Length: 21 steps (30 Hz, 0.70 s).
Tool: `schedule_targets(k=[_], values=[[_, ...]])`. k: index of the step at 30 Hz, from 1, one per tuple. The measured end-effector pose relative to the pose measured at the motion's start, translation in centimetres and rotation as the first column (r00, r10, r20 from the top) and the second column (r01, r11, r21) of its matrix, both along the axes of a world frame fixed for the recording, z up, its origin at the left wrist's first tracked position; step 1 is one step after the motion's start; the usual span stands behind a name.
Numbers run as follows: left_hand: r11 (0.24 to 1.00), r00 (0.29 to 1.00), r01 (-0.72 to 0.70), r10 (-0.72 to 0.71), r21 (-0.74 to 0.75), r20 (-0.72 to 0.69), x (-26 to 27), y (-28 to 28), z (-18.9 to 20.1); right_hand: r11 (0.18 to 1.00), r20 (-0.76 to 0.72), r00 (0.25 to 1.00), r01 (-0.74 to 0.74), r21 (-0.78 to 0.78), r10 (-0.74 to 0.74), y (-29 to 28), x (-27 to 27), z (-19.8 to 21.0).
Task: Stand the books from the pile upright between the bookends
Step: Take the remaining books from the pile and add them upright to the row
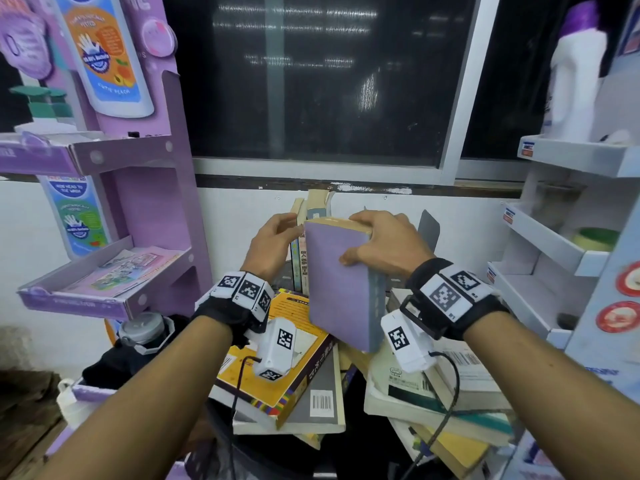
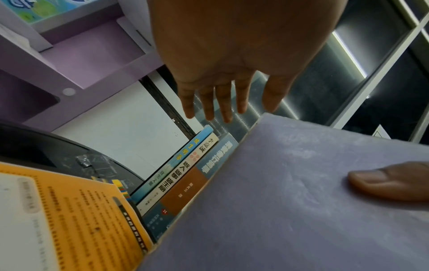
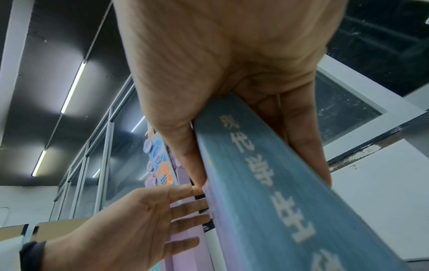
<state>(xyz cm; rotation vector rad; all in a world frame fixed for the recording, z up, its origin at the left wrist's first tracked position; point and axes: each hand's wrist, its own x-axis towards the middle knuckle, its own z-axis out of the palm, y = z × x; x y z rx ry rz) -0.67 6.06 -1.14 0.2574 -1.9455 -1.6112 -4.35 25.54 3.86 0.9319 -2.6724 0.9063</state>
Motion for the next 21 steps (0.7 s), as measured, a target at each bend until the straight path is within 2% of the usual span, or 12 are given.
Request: schedule_targets(k=[7,13,21], values=[[0.981,0.985,-0.170,0.171,-0.095,-0.006,-3.1,-0.1,0.4,0.993,-0.037,0.993,0.115,0.014,-0.114,0.4,-2.6,0.2],[0.978,0.986,-0.163,0.165,-0.126,0.002,-5.8,-0.4,0.5,0.980,-0.043,0.979,0.199,0.016,-0.198,-0.3,-5.7,-0.1],[0.969,0.996,-0.086,0.091,-0.232,0.011,-9.7,-1.3,-0.4,0.973,-0.087,0.971,0.227,0.032,-0.223,-2.4,-9.4,-0.3]])
